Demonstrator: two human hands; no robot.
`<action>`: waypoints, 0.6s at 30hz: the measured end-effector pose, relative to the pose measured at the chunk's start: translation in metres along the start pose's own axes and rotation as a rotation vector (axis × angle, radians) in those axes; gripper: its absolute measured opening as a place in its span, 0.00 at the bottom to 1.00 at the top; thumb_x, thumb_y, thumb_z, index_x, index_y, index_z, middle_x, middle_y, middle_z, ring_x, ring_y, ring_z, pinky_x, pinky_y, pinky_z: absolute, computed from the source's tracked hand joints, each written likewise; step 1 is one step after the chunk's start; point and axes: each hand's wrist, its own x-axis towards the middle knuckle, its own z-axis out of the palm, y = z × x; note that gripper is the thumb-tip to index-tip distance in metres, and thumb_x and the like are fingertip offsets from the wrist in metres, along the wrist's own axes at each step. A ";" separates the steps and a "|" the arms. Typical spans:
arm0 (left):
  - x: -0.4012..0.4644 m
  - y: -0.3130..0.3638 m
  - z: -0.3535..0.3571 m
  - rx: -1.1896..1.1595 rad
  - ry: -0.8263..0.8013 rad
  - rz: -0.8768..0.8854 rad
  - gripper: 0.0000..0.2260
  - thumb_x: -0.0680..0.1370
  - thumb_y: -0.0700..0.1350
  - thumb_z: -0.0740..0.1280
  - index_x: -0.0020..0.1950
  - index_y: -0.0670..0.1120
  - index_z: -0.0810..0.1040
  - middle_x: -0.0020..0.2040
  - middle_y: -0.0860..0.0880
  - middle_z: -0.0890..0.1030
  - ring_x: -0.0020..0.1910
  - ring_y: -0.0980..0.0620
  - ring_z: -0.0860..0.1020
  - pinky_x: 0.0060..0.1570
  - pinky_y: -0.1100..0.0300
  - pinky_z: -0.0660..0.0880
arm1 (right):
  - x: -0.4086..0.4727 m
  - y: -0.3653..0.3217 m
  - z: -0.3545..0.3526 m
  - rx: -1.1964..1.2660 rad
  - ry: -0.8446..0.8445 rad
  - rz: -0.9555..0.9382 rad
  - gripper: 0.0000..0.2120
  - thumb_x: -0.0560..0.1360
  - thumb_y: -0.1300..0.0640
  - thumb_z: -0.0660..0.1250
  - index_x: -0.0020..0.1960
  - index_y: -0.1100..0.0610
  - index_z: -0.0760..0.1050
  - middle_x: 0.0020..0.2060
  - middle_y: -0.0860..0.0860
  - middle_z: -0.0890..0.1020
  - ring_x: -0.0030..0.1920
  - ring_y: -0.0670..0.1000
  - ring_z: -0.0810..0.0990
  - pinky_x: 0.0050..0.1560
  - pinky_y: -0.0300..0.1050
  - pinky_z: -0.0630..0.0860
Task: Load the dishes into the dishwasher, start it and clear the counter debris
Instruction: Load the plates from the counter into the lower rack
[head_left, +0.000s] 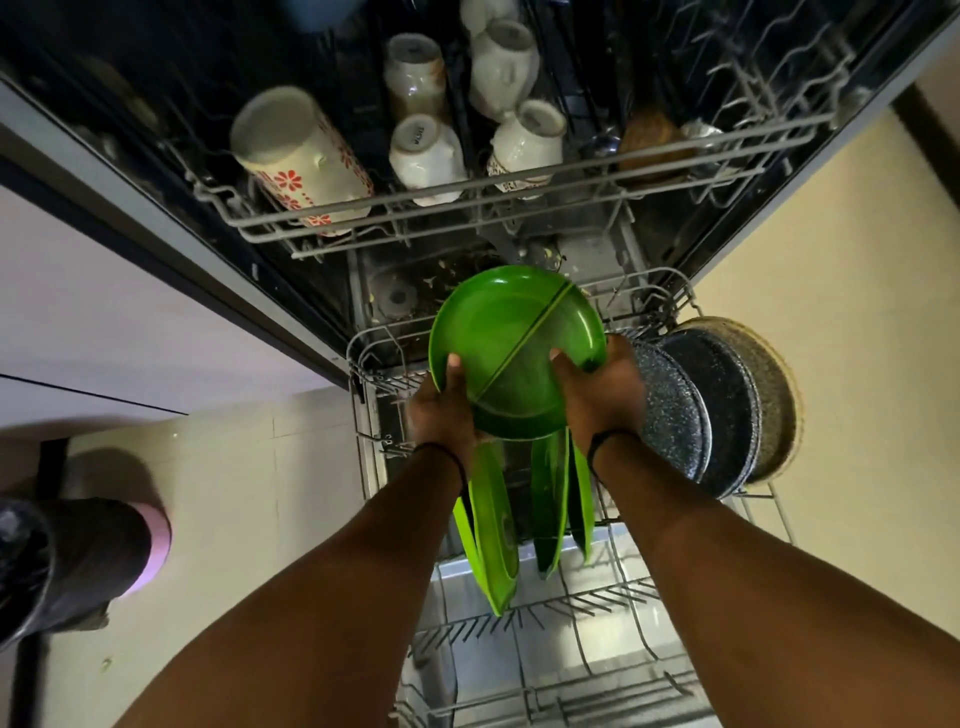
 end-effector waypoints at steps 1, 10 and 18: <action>-0.001 0.000 0.001 0.016 -0.018 -0.036 0.06 0.79 0.54 0.65 0.51 0.53 0.76 0.48 0.50 0.80 0.46 0.43 0.81 0.35 0.40 0.80 | -0.002 -0.002 -0.002 0.047 0.002 0.014 0.18 0.71 0.50 0.73 0.55 0.57 0.74 0.43 0.53 0.82 0.46 0.57 0.81 0.47 0.49 0.77; 0.044 -0.033 -0.020 0.556 0.026 -0.002 0.10 0.72 0.45 0.62 0.52 0.48 0.77 0.51 0.41 0.82 0.50 0.38 0.82 0.52 0.41 0.79 | -0.031 -0.031 -0.011 -0.324 0.036 -0.395 0.15 0.76 0.61 0.61 0.62 0.59 0.65 0.43 0.60 0.82 0.41 0.65 0.81 0.38 0.54 0.74; 0.048 -0.019 -0.027 0.413 0.040 0.008 0.12 0.63 0.45 0.58 0.42 0.50 0.77 0.47 0.44 0.84 0.49 0.39 0.82 0.51 0.40 0.78 | -0.043 -0.033 0.031 -0.540 0.066 -0.500 0.19 0.72 0.65 0.68 0.61 0.64 0.71 0.32 0.60 0.81 0.27 0.63 0.79 0.24 0.49 0.72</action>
